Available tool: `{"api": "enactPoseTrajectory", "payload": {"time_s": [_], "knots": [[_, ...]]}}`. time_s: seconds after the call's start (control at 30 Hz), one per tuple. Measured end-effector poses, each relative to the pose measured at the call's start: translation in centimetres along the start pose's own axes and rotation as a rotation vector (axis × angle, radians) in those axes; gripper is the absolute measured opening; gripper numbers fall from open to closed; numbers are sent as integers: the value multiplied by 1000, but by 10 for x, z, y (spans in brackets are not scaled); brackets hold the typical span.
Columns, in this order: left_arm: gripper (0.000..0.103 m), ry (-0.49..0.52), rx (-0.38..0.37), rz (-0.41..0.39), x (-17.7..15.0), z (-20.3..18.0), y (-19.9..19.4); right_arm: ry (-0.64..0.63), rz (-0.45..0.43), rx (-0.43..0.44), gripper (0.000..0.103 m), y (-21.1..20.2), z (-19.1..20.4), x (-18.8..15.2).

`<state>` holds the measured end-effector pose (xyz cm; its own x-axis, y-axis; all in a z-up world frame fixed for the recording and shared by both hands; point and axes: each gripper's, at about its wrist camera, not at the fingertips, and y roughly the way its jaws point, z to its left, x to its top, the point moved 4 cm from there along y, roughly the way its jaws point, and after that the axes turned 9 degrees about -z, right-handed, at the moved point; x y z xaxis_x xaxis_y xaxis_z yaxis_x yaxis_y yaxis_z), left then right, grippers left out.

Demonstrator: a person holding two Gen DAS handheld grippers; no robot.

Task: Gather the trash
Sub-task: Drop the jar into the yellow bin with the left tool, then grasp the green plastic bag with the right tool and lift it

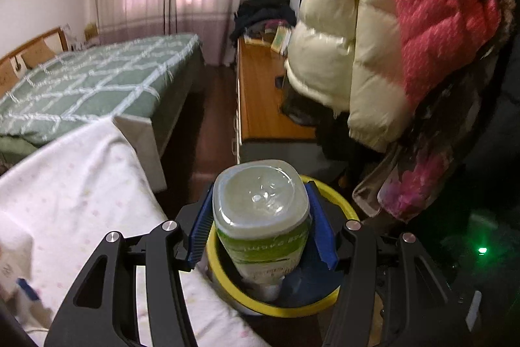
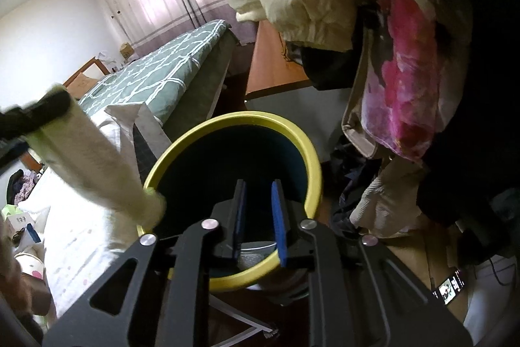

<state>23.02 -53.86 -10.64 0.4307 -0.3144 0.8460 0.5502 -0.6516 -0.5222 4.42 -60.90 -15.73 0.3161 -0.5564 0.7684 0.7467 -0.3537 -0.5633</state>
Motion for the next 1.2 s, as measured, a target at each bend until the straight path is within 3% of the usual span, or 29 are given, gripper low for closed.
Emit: {"api": "enactPoseTrajectory", "payload": {"time_s": [0.3,0.6,0.8,0.97,1.2], "knots": [[58,17,21,77,-22,-7,21,13,18,2,20,5,-6,-4],[73,-45,62,-32,-10,40,-78,-12,32,30,22,5,13,-9],[77,-100,183,-125,-18,99,-159,-59,41,70,24,2,42,-12],[82,-159,360,-181,-40,163,-232,-119,47,133,28,-4,85,-13],[83,-275,588,-200,-88,250,-318,-233,67,267,29,-18,171,-29]]}}
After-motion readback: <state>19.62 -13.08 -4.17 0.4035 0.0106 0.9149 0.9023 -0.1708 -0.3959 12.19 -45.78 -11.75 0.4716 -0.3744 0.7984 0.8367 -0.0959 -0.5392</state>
